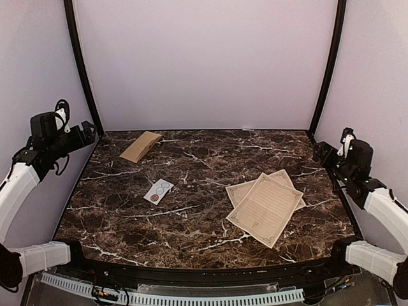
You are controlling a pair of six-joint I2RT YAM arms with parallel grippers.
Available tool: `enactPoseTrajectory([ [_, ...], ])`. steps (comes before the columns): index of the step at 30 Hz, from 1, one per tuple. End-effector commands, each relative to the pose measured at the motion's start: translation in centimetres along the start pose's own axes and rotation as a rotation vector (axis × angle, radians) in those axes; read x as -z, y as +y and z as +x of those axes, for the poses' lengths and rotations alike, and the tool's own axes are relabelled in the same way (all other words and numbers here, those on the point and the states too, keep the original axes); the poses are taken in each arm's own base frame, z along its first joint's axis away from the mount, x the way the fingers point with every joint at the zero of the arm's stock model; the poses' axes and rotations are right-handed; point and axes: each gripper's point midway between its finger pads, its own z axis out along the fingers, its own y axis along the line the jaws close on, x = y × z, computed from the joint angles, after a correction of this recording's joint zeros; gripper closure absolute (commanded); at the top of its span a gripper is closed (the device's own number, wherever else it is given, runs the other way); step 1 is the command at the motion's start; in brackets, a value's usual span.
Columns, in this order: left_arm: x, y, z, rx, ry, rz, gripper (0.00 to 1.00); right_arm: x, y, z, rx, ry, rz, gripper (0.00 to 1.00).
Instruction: Place the letter into the envelope and seal it
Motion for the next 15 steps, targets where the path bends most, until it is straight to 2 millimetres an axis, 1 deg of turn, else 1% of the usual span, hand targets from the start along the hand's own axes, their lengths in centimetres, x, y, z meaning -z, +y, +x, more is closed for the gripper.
enactPoseTrajectory([
  [1, -0.2, 0.8, 0.7, -0.01, 0.027, -0.023, 0.01, -0.5, 0.7, 0.8, -0.034, 0.033, -0.049, 0.01],
  [3, 0.1, 0.8, 0.4, -0.007, 0.015, -0.016, 0.01, -0.5, 1.7, 1.1, -0.018, 0.053, -0.105, 0.01],
  [8, 0.0, 0.0, 0.6, -0.036, 0.019, 0.031, 0.01, -0.1, 2.5, 1.2, 0.0, 0.078, -0.147, 0.01],
  [11, -0.5, 1.0, 0.9, -0.026, 0.03, -0.017, 0.01, 0.4, 3.7, 1.3, 0.002, 0.112, -0.201, 0.01],
  [14, -1.1, 0.8, 1.4, -0.015, 0.063, -0.002, 0.01, 0.9, 4.7, 2.2, -0.03, 0.183, -0.25, 0.01],
  [15, -1.5, 0.3, 1.8, -0.011, 0.085, 0.026, 0.01, 1.1, 5.1, 2.7, -0.042, 0.211, -0.262, 0.01],
])
